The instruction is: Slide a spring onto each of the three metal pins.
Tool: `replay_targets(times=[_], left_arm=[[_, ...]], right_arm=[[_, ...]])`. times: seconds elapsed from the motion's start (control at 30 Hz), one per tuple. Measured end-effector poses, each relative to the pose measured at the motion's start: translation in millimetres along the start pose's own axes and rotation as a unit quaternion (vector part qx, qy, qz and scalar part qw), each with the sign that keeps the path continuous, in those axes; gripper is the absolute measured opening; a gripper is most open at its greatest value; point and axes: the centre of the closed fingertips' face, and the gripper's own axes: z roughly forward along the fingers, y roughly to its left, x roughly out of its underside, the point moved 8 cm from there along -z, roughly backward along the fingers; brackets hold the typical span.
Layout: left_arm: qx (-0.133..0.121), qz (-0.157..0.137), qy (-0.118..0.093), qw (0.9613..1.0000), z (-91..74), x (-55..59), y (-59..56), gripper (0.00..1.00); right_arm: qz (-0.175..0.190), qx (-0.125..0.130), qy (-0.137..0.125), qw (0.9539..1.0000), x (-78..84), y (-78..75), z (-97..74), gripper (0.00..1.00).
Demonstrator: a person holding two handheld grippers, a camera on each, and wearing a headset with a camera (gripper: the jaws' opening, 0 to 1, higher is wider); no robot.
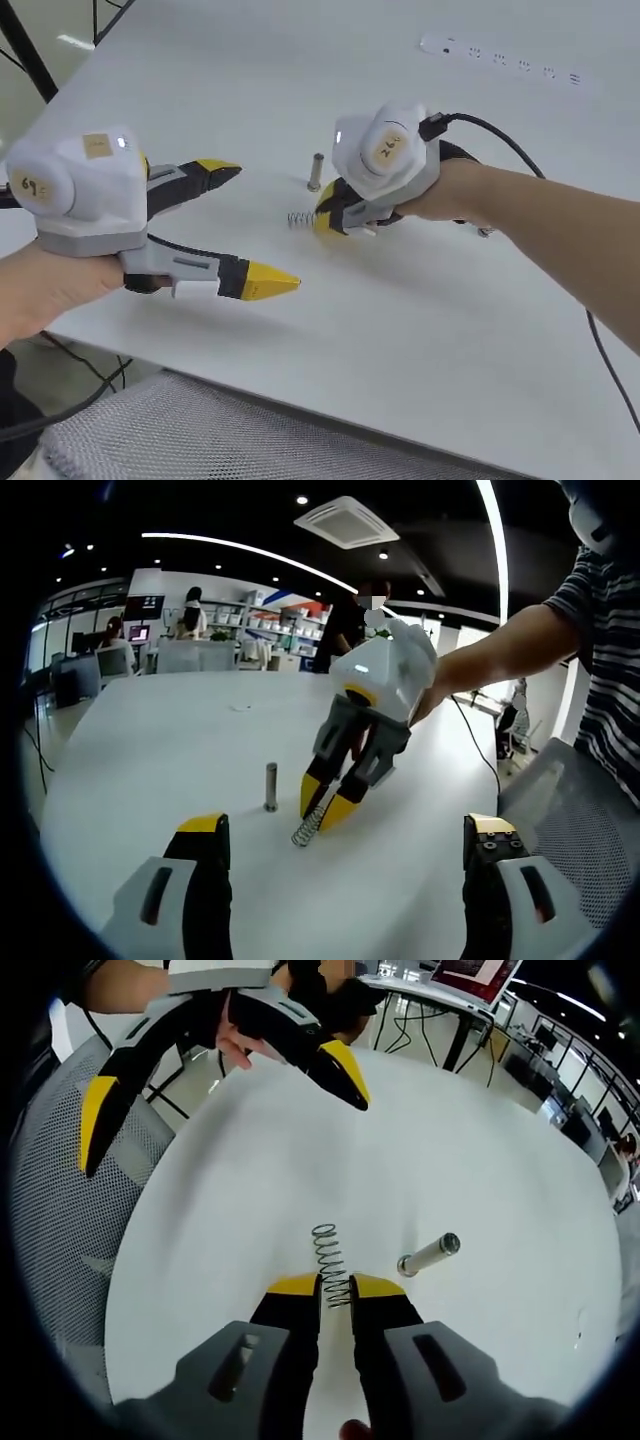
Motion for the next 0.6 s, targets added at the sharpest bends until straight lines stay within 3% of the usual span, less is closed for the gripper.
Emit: replay_targets(times=[0.13, 0.6], left_arm=[[0.004, 0.003, 0.0, 1.0, 1.4, -2.5, -1.4, 0.96], [0.037, 0.015, 0.01, 0.9991, 16.0, -7.3, -12.8, 0.92]], right_arm=[[0.006, 0.007, -0.013, 0.9999, -2.3, 3.7, -11.1, 0.13], [0.02, 0.035, -0.011, 0.9991, 16.7, 16.0, -49.0, 0.13]])
